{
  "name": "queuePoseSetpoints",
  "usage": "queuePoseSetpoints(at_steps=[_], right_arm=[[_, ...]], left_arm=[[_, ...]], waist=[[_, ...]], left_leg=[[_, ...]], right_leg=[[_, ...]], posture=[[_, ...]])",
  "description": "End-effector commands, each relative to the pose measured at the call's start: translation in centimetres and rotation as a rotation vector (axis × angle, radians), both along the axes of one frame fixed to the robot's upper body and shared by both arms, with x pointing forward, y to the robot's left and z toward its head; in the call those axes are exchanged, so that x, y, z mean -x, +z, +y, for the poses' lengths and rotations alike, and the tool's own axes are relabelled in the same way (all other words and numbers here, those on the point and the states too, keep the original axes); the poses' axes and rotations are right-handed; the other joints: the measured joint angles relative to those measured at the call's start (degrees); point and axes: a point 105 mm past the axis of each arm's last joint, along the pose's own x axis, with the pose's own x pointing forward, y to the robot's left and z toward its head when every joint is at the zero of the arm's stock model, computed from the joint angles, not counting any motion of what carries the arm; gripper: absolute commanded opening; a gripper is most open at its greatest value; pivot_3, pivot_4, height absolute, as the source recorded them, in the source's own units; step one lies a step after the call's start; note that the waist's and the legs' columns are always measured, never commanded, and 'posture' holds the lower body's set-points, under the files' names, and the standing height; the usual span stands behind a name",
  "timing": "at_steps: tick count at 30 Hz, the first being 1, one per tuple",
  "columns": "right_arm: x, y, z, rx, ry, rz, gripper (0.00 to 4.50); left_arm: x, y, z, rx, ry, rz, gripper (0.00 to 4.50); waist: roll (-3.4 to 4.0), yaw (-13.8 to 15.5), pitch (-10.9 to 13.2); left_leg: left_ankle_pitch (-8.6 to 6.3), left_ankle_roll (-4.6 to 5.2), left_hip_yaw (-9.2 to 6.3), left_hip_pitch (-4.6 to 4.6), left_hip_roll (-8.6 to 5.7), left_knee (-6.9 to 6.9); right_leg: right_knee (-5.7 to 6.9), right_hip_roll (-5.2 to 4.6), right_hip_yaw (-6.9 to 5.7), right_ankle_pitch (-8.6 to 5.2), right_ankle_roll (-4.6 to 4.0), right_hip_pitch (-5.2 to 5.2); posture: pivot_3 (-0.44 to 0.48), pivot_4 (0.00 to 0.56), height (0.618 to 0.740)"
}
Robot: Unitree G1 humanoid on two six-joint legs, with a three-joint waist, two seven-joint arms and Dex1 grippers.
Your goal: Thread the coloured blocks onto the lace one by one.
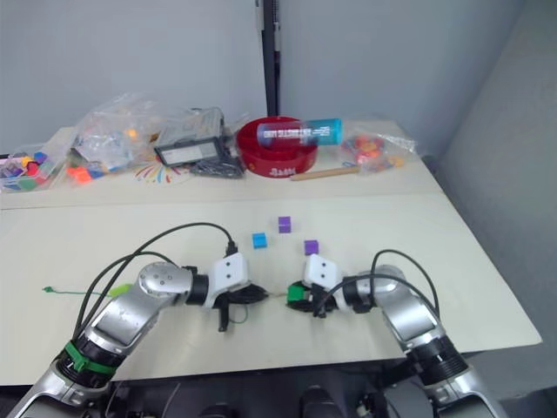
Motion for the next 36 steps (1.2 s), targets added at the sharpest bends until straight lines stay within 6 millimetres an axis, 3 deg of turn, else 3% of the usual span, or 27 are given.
queuePoseSetpoints(at_steps=[1,16,36], right_arm=[[1.2,0.0,1.4,-0.003,0.061,0.002,1.18],[0.3,0.8,2.4,-0.020,0.019,-0.014,1.18],[0.4,-0.2,1.5,0.002,0.006,0.006,1.18]], left_arm=[[0.5,0.9,-1.3,0.031,-0.050,-0.025,0.00],[1.3,0.4,-2.2,0.007,-0.154,0.030,0.00],[1.4,0.4,-0.9,0.045,-0.088,0.025,0.00]], waist=[[0.00,0.07,0.00],[0.00,0.05,0.00],[0.00,0.00,0.00]], left_leg=[[0.00,0.00,0.00,0.00,0.00,0.00],[0.00,0.00,0.00,0.02,0.00,0.00],[0.00,0.00,0.00,0.01,0.00,0.01]], right_leg=[[0.00,0.00,0.00,0.00,0.00,0.00],[0.01,0.00,0.00,0.00,0.00,0.02],[0.01,0.00,-0.01,0.00,0.00,0.01]], posture=[[0.000,0.150,0.731],[0.000,0.150,0.731],[0.000,0.150,0.731]])
